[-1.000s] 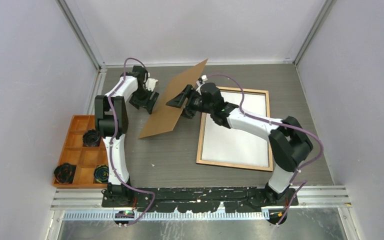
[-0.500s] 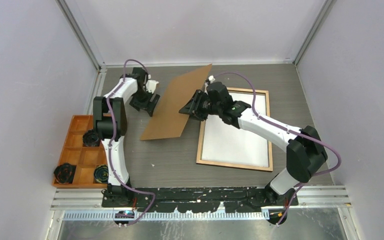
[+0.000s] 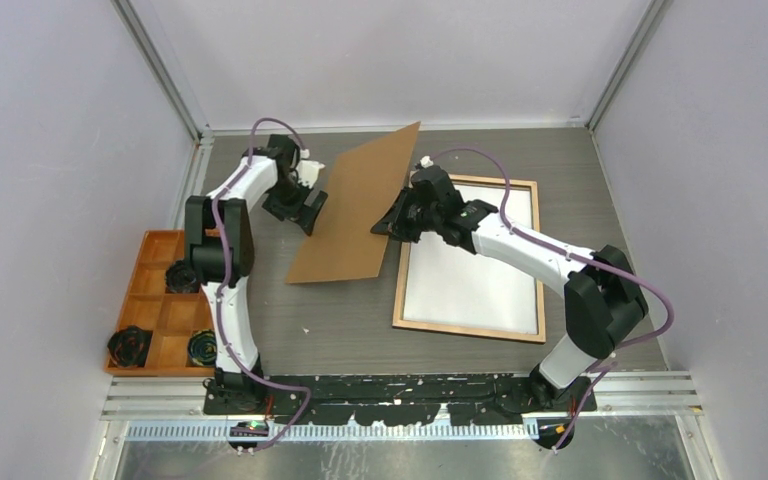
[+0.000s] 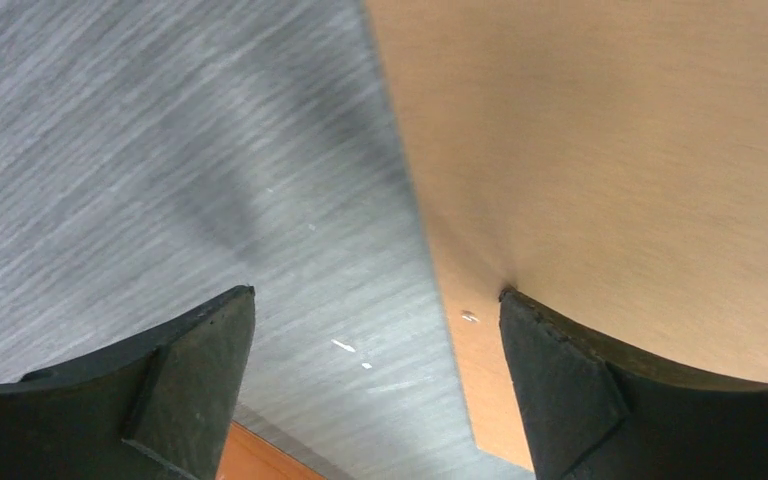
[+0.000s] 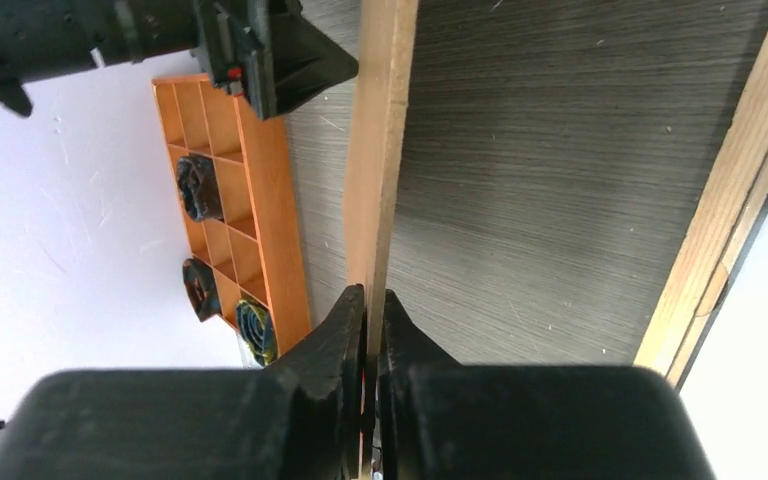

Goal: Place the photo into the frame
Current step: Turn over the photo frame item at the center of the board.

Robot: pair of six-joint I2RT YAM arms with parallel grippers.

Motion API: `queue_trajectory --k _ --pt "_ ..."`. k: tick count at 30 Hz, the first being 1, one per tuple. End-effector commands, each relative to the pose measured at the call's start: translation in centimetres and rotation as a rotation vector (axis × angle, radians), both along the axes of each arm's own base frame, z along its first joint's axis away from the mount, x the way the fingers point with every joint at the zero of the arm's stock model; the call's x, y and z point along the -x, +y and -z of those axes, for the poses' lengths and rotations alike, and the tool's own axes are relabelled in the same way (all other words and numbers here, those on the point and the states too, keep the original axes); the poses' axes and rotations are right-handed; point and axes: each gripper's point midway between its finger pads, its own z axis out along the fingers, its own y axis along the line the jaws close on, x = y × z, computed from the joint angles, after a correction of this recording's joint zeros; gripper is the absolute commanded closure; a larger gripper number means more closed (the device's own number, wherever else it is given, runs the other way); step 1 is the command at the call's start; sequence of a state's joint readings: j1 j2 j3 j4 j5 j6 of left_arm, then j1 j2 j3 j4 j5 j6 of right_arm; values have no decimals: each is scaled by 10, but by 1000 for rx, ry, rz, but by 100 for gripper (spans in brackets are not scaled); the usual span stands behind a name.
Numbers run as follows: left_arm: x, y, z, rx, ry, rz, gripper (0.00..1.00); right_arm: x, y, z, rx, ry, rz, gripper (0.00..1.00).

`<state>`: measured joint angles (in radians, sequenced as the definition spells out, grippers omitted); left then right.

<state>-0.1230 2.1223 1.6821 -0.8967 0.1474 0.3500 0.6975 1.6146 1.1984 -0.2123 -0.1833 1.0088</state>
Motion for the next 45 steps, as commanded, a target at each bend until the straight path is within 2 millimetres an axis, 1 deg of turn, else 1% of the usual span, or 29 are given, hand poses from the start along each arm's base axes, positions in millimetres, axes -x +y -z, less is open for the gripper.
queue_trajectory --k 1,3,4,5,7,8,9,11,12,13,14,15,17,19,20,21,24,28,30,32,35,37,39,41,44,45 --pt "14 -39 -82 180 -107 100 2 -17 11 -28 -31 -93 14 94" --pt "28 -51 -126 258 -169 173 0 -21 14 -39 -54 -100 30 95" --pt "40 -57 -147 303 -199 220 0 -23 15 -46 -71 -103 40 97" --pt "55 -65 -164 355 -222 277 0 -24 17 -53 -88 -105 49 98" --pt "89 -71 -192 397 -286 395 0 -26 20 -67 -134 -105 69 99" --pt "111 -73 -198 402 -309 480 0 -26 22 -72 -151 -101 79 99" --pt "130 -74 -206 408 -338 527 0 -25 24 -76 -168 -90 91 99" --pt "167 -73 -208 376 -403 667 0 -25 26 -82 -202 -71 117 99" --pt "183 -69 -206 346 -432 716 0 -25 27 -85 -222 -60 129 99" --pt "202 -69 -208 309 -479 785 0 -25 29 -91 -250 -55 135 99" --pt "215 -67 -207 277 -513 828 0 -24 32 -97 -280 -41 142 99" --pt "224 -65 -205 248 -552 858 0 -22 34 -101 -298 -36 138 99" --pt "237 -63 -203 205 -633 906 0 -20 40 -115 -354 -20 142 99" --pt "239 -61 -201 154 -723 920 0 -16 45 -129 -400 -10 129 99" --pt "235 -62 -209 134 -798 920 0 -13 46 -134 -417 -4 122 99" --pt "233 -61 -211 115 -841 920 0 -10 47 -139 -435 2 117 99" --pt "231 -62 -212 89 -896 948 3 2 45 -152 -475 18 115 99" --pt "207 -65 -227 48 -995 908 10 19 36 -168 -519 17 119 99" --pt "198 -67 -229 38 -995 900 13 28 31 -177 -534 9 122 99" --pt "198 -71 -230 60 -972 910 17 35 30 -179 -540 11 123 99" --pt "199 -81 -236 92 -1001 948 25 43 32 -188 -557 8 118 99" --pt "198 -85 -240 86 -1034 970 32 47 37 -191 -571 13 108 99" --pt "190 -87 -247 44 -1095 967 42 51 41 -192 -580 19 98 99" --pt "179 -84 -258 -20 -1186 942 55 53 42 -191 -576 23 94 99" --pt "173 -83 -274 -75 -1310 940 65 56 43 -189 -574 27 93 99" --pt "174 -83 -273 -84 -1320 960 68 57 44 -189 -577 29 86 97"
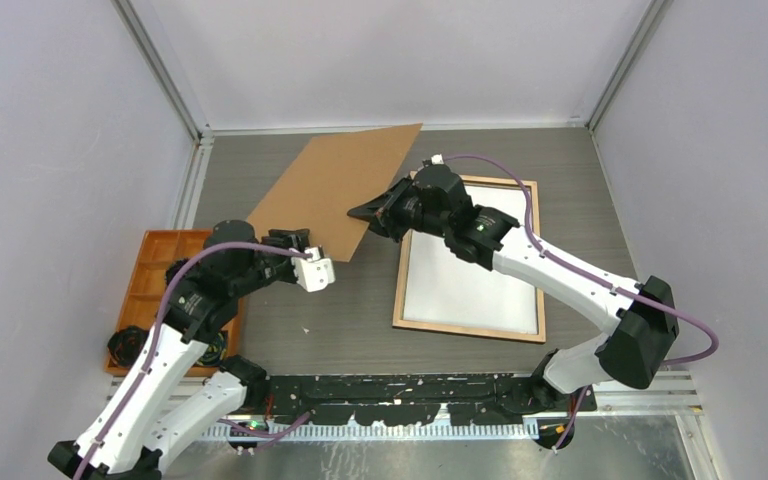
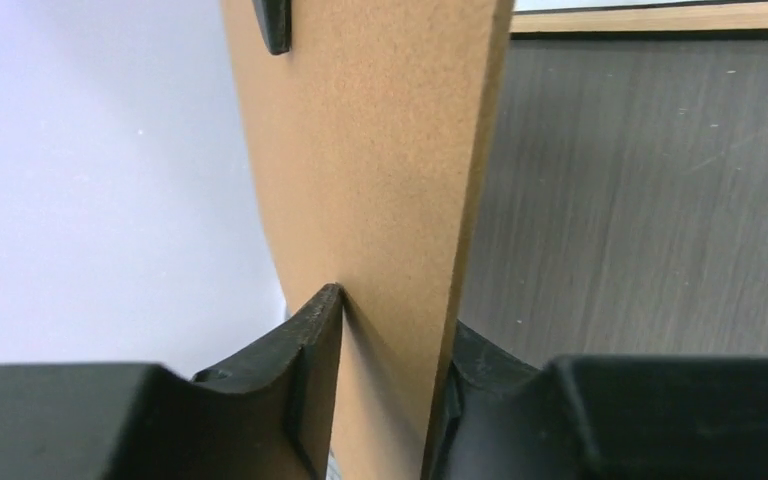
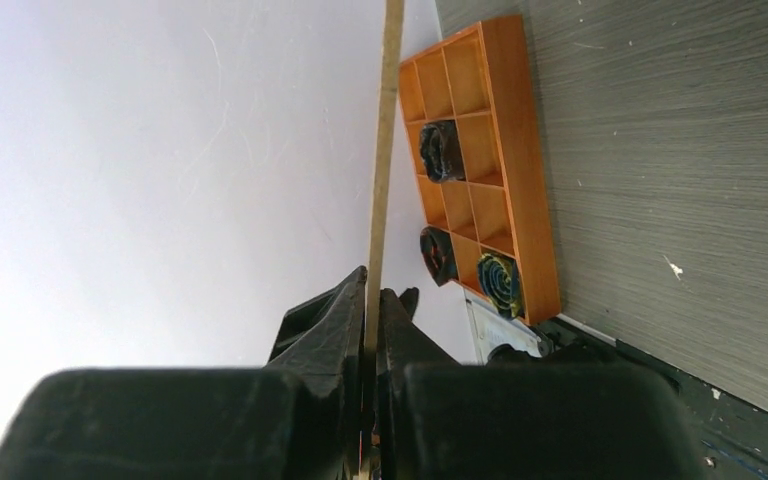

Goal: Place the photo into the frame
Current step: Turn over the photo frame item at the center of the board.

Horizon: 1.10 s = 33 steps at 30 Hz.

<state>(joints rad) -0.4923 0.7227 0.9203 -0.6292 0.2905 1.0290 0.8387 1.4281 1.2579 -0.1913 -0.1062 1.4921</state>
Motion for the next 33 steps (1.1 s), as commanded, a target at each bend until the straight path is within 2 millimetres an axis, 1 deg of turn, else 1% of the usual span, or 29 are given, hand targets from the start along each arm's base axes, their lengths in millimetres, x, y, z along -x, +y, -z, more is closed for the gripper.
queue_trajectory --k 1,2,4,5,6,7,9,10,12,14,15,16,18,19,20,21,22,23,26,30,33 --pt "-14 -4 -37 26 -238 18 73 12 10 -59 -162 -119 -42 94" --pt "-12 -5 -40 26 -257 32 78 13 11 -59 -163 -117 -53 89" --pt "-9 -7 -45 34 -289 52 92 18 13 -57 -160 -121 -86 71" --pt "-8 -8 -48 37 -301 57 96 20 12 -56 -153 -128 -107 58" --pt "-8 -8 -52 38 -315 60 99 21 11 -55 -145 -139 -134 41" --pt "-8 -8 -55 35 -329 66 100 20 7 -56 -133 -164 -164 26" --pt "-7 -9 -63 33 -359 74 100 18 -7 -54 -86 -204 -201 8" --pt "-7 -9 -70 38 -372 76 100 16 -17 -54 -51 -241 -215 2" --pt "-2 -10 -77 32 -369 100 100 18 -35 -53 27 -334 -282 0" --pt "4 -12 -81 9 -332 134 100 31 -52 -55 95 -437 -401 0" --pt "5 -14 -84 3 -309 144 100 36 -63 -59 156 -524 -442 0" --pt "7 -14 -88 2 -280 151 100 41 -75 -50 247 -593 -485 0" --pt "13 -16 -96 2 -211 166 100 52 -97 -47 398 -755 -552 0" --pt "16 -16 -101 6 -174 171 100 52 -110 -41 490 -816 -558 0" --pt "20 -17 -105 16 -140 173 100 50 -125 -38 593 -921 -562 0" --pt "23 -17 -108 24 -101 174 100 46 -132 -29 651 -954 -562 0" --pt "28 -18 -110 25 -65 184 100 47 -141 -29 699 -1036 -564 0" --pt "33 -18 -109 17 -28 196 100 48 -144 -27 728 -1110 -576 0" --pt "45 -18 -111 12 47 219 100 61 -144 -35 729 -1318 -647 0" --pt "63 -16 -109 -18 94 272 100 70 -139 -56 691 -1463 -674 0" --pt "69 -14 -107 -29 106 286 100 84 -126 -70 602 -1545 -711 0"
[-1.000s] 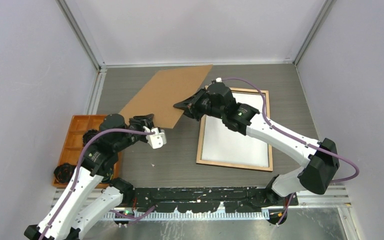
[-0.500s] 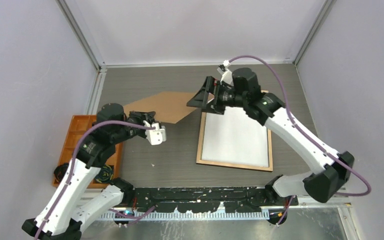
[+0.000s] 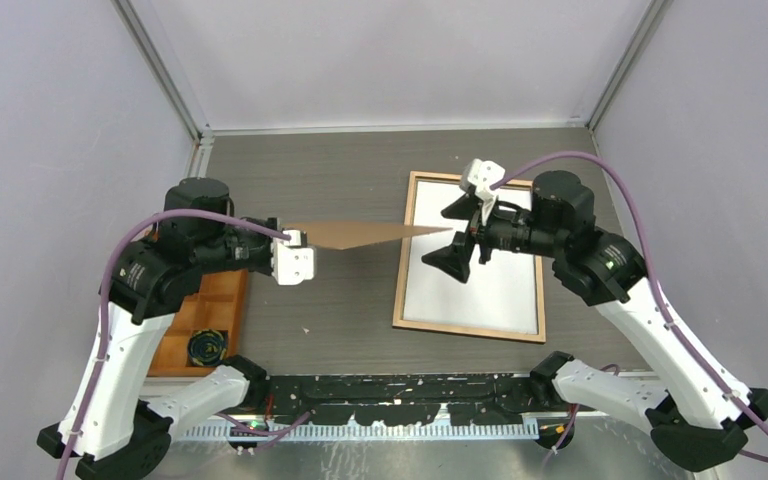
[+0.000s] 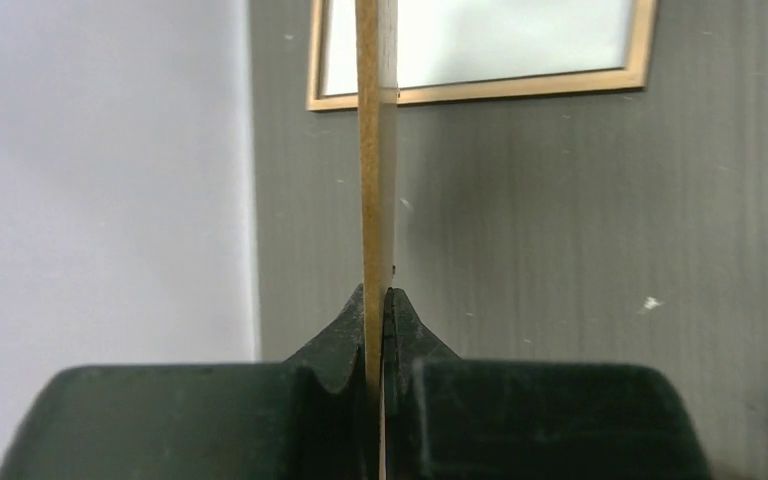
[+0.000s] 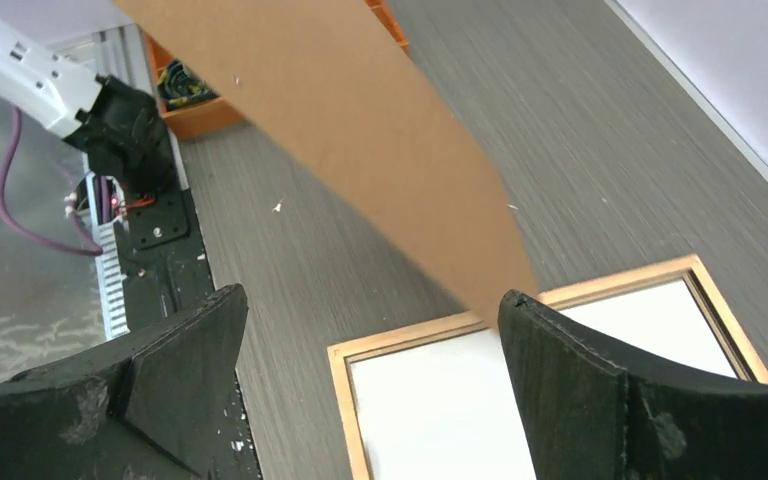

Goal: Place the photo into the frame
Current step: Turn over the photo frame item at the center of the board.

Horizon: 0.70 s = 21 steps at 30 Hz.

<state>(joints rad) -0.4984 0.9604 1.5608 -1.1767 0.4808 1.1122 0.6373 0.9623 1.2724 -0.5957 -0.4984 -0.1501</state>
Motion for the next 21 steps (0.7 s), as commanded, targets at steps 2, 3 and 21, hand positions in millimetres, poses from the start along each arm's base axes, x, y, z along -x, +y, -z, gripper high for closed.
queue_trajectory --k 2,3,21 --pt "21 -1 -10 6 7 73 100 21 31 -19 -23 -151 -226 0" --pt "22 -1 -9 2 15 74 100 24 36 -16 -8 -154 -246 0" --pt "30 2 -3 -39 24 111 100 -23 96 32 128 -314 -72 14"
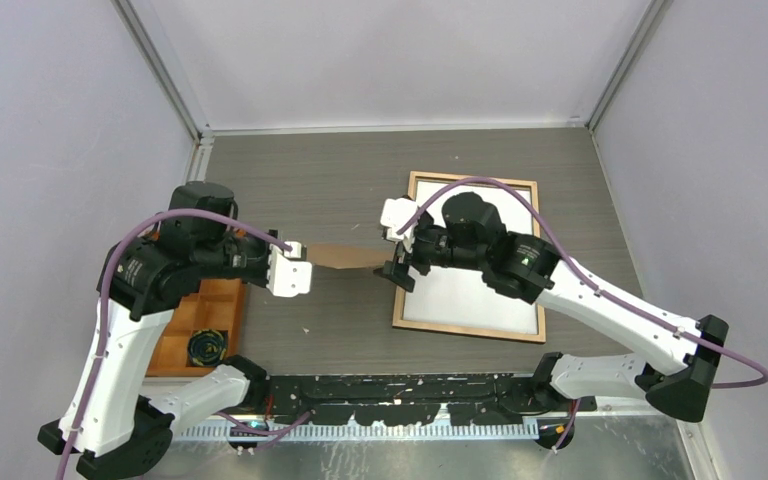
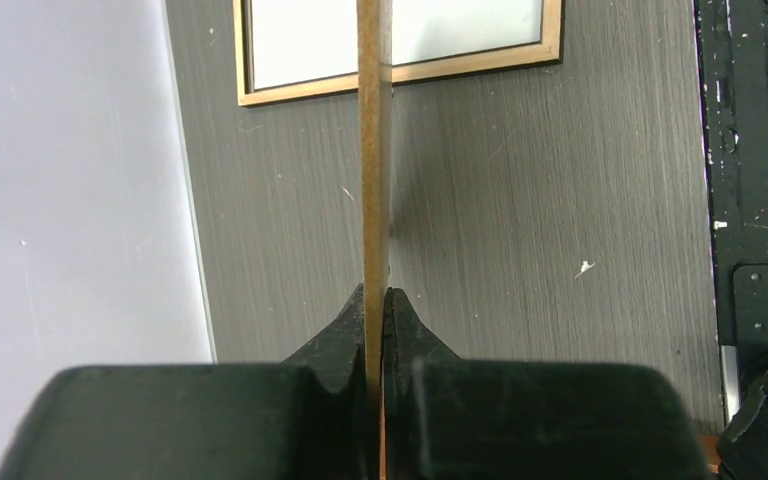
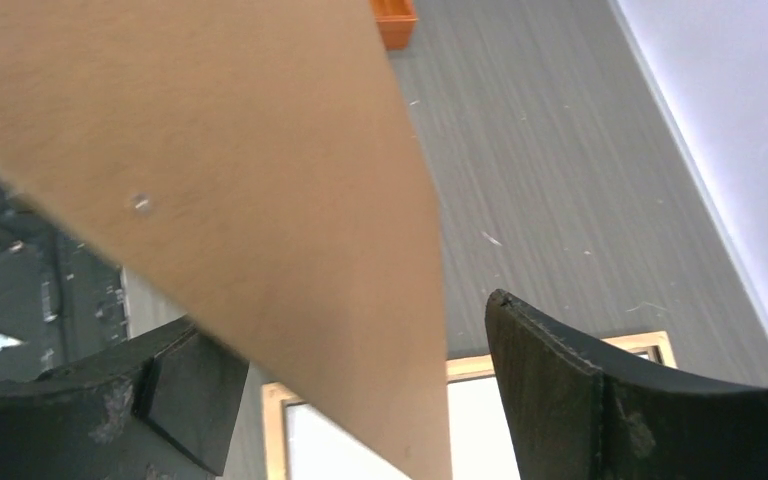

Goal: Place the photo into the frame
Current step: Turn over the photo frame item at the center of the board.

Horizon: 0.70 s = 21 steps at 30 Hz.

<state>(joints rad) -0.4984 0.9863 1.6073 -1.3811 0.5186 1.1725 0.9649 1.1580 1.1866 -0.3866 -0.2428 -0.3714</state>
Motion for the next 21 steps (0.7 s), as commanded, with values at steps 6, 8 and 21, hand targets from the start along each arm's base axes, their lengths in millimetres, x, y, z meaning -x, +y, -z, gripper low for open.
queue_trajectory --k 6,8,21 --pt "-7 -9 -31 65 -126 35 100 -24 15 -10 -50 -96 68 46" --pt "-13 -12 -36 82 -144 27 97 -25 16 -11 -62 -100 70 61" --pt "-97 -22 -102 367 -329 -292 21 -33 24 -23 -232 9 174 99"
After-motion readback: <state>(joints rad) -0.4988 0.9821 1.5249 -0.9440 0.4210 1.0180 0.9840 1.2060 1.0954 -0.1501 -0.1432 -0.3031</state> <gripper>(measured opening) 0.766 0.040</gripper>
